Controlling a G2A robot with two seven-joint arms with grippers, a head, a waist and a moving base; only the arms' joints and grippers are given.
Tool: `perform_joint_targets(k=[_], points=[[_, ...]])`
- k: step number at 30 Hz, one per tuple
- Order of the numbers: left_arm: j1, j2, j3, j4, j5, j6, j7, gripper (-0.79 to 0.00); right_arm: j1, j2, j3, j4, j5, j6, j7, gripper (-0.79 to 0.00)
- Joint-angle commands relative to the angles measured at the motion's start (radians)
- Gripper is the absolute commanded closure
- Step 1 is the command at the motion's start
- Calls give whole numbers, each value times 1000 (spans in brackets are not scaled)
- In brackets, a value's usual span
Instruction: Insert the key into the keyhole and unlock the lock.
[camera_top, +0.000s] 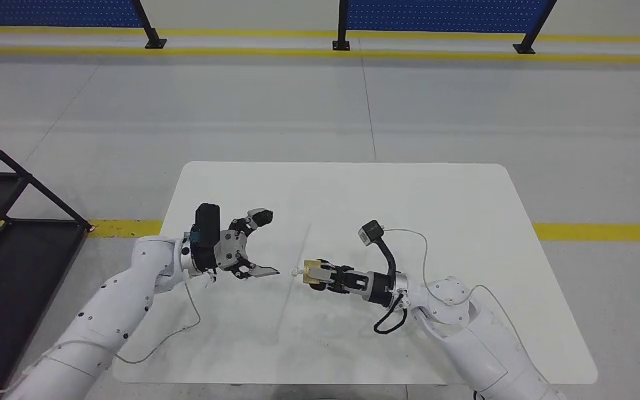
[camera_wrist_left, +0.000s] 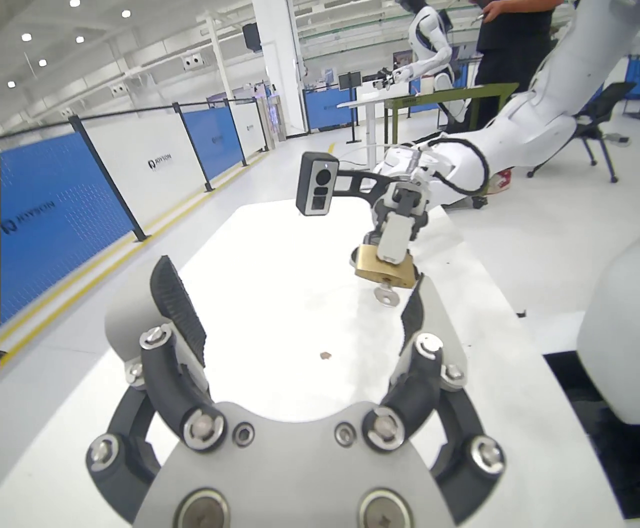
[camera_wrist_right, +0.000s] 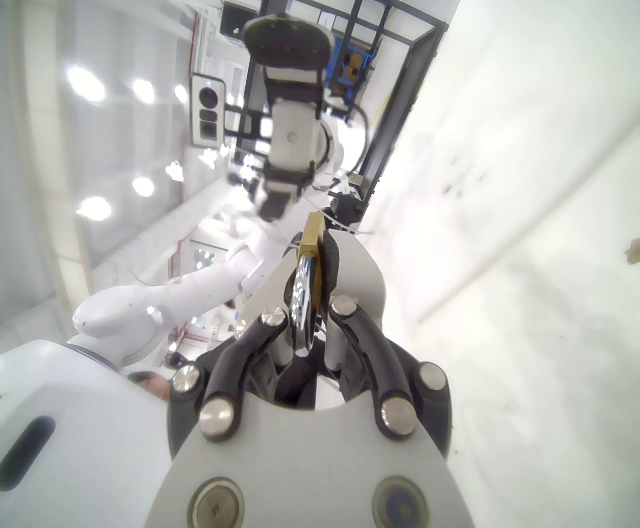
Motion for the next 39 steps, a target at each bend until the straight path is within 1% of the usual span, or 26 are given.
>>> perform_joint_targets(k=[1, 3, 4, 13, 15, 17, 19, 23, 25, 28, 33, 36, 37, 38, 39], points=[[-12, 17, 39, 6, -167, 0, -90, -785, 0, 0, 0, 0, 0, 0, 0, 0], [-32, 32, 65, 0, -305, 0, -177, -785, 0, 0, 0, 0, 0, 0, 0, 0], [-37, 34, 67, -3, -321, 0, -192, -785, 0, 0, 0, 0, 0, 0, 0, 0], [-37, 34, 67, -3, -321, 0, -192, -785, 0, 0, 0, 0, 0, 0, 0, 0], [-24, 31, 64, -1, -384, 22, -201, -785, 0, 0, 0, 0, 0, 0, 0, 0], [-27, 34, 59, 8, -446, 6, -277, -785, 0, 0, 0, 0, 0, 0, 0, 0], [-27, 37, 58, 1, -557, 0, -351, -785, 0, 0, 0, 0, 0, 0, 0, 0], [-44, 52, 51, -11, -794, 0, -545, -785, 0, 0, 0, 0, 0, 0, 0, 0], [-52, 60, 59, -6, -915, 17, -674, -785, 0, 0, 0, 0, 0, 0, 0, 0], [-87, 74, 86, -17, -1159, 103, -947, -785, 0, 0, 0, 0, 0, 0, 0, 0], [-148, 92, 94, -13, -1574, 283, -1381, -785, 0, 0, 0, 0, 0, 0, 0, 0], [-157, 99, 96, 7, -1773, 403, -1602, -785, 0, 0, 0, 0, 0, 0, 0, 0], [-158, 99, 93, 15, -1849, 443, -1656, -785, 0, 0, 0, 0, 0, 0, 0, 0], [-165, 100, 89, 21, -1885, 459, -1706, -785, 0, 0, 0, 0, 0, 0, 0, 0], [-163, 99, 86, 33, -1924, 476, -1730, -785, 0, 0, 0, 0, 0, 0, 0, 0]])
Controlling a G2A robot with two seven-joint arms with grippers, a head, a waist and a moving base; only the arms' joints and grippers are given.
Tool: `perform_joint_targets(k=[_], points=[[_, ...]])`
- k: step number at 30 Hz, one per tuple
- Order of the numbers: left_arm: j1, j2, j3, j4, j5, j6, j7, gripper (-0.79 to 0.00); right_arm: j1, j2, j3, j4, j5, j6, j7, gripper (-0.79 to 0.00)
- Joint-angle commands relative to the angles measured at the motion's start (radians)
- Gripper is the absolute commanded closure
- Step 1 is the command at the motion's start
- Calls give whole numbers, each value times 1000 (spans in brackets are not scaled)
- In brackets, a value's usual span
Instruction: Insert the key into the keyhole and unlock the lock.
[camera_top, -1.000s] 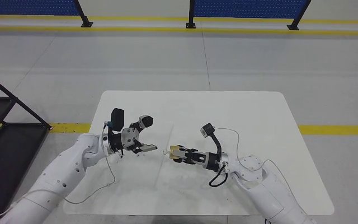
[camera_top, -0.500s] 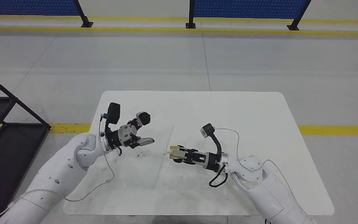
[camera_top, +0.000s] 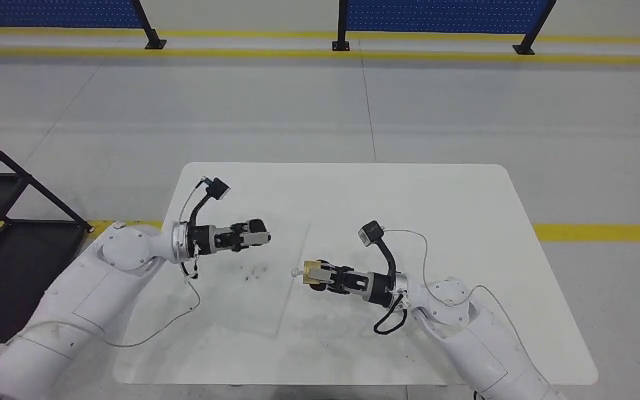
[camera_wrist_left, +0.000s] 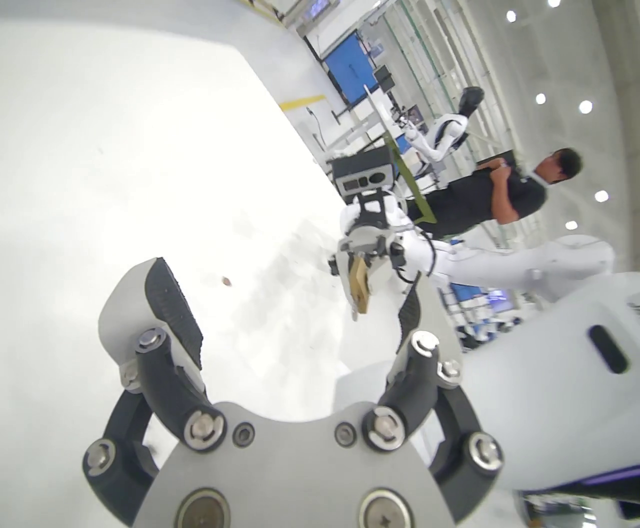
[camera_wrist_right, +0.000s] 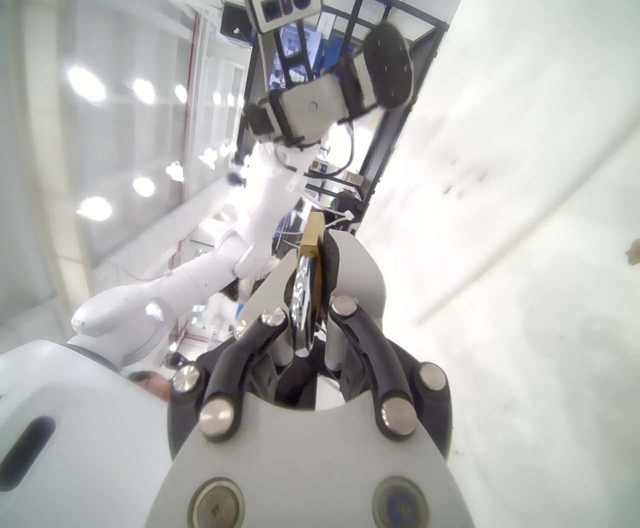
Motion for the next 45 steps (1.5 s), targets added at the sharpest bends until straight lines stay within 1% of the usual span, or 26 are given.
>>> perform_joint_targets(k=[1, 5, 7, 12, 21, 23, 24, 27, 28, 30, 35, 38, 39, 41, 42, 44, 45], points=[[1, -3, -3, 15, -88, 34, -77, -785, 0, 0, 0, 0, 0, 0, 0, 0], [22, -13, 15, 7, -161, 62, -159, -785, 0, 0, 0, 0, 0, 0, 0, 0], [30, -19, 24, 10, -170, 63, -179, -785, 0, 0, 0, 0, 0, 0, 0, 0], [51, -38, 45, 11, -209, 65, -159, -785, 0, 0, 0, 0, 0, 0, 0, 0], [51, -38, 45, 11, -209, 65, -159, -785, 0, 0, 0, 0, 0, 0, 0, 0], [70, -42, 51, -8, -230, 75, -140, -785, 0, 0, 0, 0, 0, 0, 0, 0], [78, -45, 53, -17, -243, 66, -155, -785, 0, 0, 0, 0, 0, 0, 0, 0], [88, -52, 57, -15, -210, 16, -171, -785, 0, 0, 0, 0, 0, 0, 0, 0], [94, -56, 61, -14, -230, 7, -181, -785, 0, 0, 0, 0, 0, 0, 0, 0], [94, -60, 58, 5, -233, -20, -187, -785, 0, 0, 0, 0, 0, 0, 0, 0], [89, -74, 62, 19, -181, -52, -162, -785, 0, 0, 0, 0, 0, 0, 0, 0], [83, -82, 70, 21, -171, -48, -166, -785, 0, 0, 0, 0, 0, 0, 0, 0], [82, -85, 74, 21, -175, -46, -168, -705, 0, 0, 0, 0, 0, 0, 0, 0], [75, -90, 78, 22, -169, -49, -165, -606, 0, 0, 0, 0, 0, 0, 0, 0], [74, -93, 80, 21, -172, -51, -163, -514, 0, 0, 0, 0, 0, 0, 0, 0], [68, -96, 82, 21, -161, -56, -158, -397, 0, 0, 0, 0, 0, 0, 0, 0], [66, -98, 82, 20, -153, -59, -155, -376, 0, 0, 0, 0, 0, 0, 0, 0]])
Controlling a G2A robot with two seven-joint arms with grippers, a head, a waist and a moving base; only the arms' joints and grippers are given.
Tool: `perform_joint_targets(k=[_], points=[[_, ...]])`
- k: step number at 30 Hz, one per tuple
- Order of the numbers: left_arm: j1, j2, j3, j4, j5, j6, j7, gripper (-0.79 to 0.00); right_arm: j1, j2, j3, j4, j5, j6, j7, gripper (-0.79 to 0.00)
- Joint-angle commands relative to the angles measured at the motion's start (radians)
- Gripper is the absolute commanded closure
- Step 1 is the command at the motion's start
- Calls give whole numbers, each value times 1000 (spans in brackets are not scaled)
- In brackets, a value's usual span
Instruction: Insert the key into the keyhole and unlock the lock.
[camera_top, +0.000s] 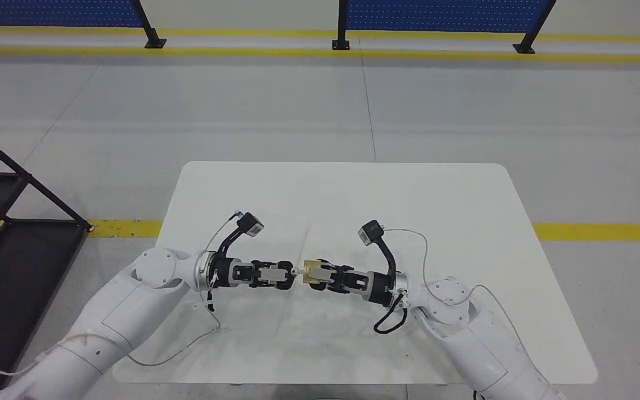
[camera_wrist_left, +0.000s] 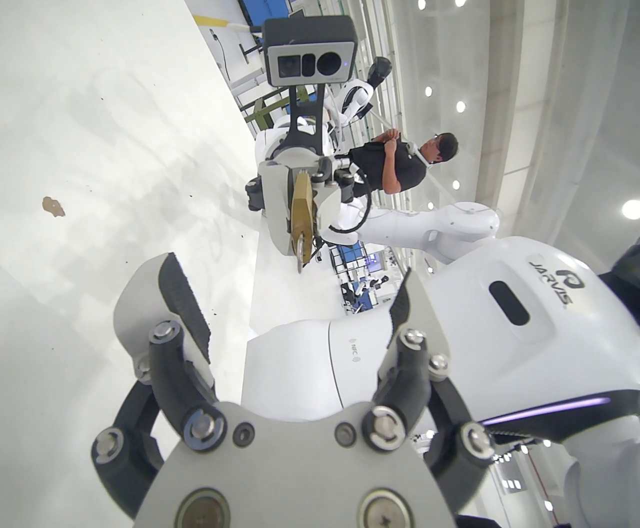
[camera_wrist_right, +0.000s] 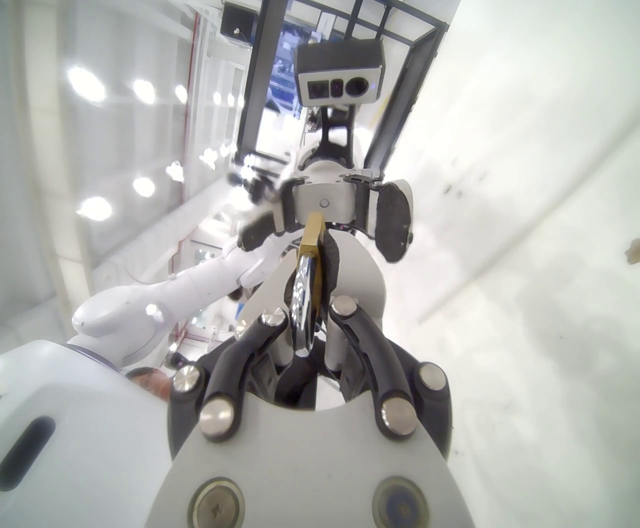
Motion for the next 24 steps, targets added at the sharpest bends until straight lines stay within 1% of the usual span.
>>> perform_joint_targets(k=[1, 5, 17, 19, 21, 24], points=[[-4, -2, 0, 1, 19, -8, 8, -363, 0, 0, 0, 0, 0, 0, 0, 0], [-9, -5, -1, 3, 32, -13, 13, -308, 0, 0, 0, 0, 0, 0, 0, 0], [-2, -4, -13, -8, 26, -27, 27, -280, 0, 0, 0, 0, 0, 0, 0, 0], [0, -4, -13, -10, 28, -28, 28, -268, 0, 0, 0, 0, 0, 0, 0, 0], [1, -4, -13, -10, 28, -28, 28, -231, 0, 0, 0, 0, 0, 0, 0, 0], [1, -4, -13, -7, 26, -28, 28, -228, 0, 0, 0, 0, 0, 0, 0, 0]])
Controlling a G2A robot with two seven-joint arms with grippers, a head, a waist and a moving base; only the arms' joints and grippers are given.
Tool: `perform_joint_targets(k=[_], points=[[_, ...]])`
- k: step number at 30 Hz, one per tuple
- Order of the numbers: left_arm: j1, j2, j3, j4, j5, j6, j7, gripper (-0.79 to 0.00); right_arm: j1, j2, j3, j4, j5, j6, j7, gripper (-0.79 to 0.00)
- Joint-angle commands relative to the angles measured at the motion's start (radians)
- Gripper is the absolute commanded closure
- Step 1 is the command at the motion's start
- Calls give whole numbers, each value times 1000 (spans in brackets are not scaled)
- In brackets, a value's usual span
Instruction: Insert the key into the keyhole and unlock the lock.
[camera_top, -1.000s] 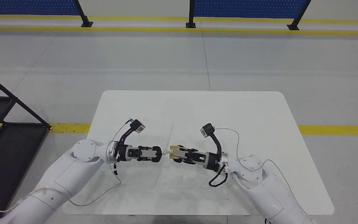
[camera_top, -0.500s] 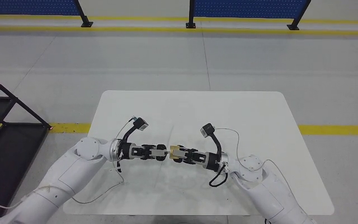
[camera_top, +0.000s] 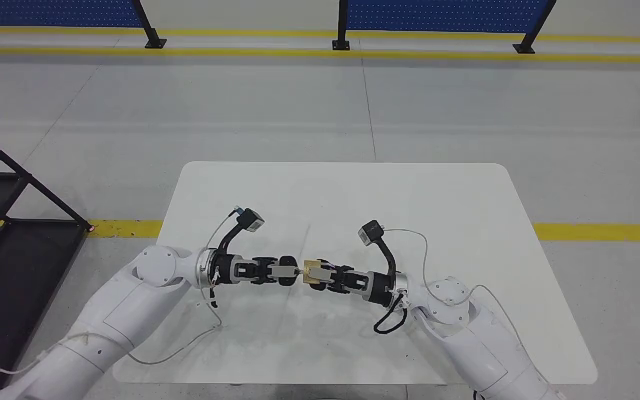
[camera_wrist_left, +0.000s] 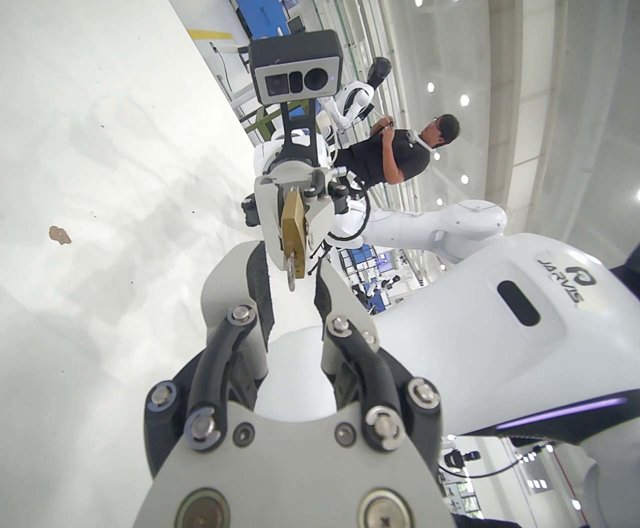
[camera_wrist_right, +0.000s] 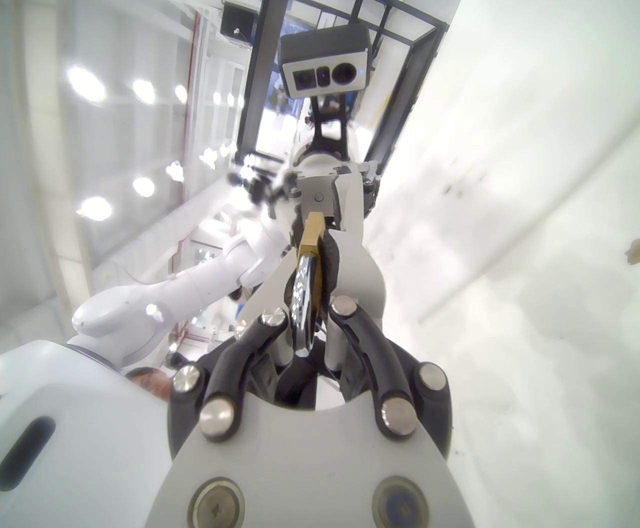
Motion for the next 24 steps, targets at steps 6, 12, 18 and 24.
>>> perform_joint_targets(k=[6, 12, 18, 24], points=[[6, 3, -6, -2, -3, -3, 3, -212, 0, 0, 0, 0, 0, 0, 0, 0], [16, 8, -13, -8, -4, -5, 5, -160, 0, 0, 0, 0, 0, 0, 0, 0], [20, 8, -13, -9, -12, -4, 4, 0, 0, 0, 0, 0, 0, 0, 0, 0], [18, 4, -12, 2, -26, -3, 3, 0, 0, 0, 0, 0, 0, 0, 0, 0]])
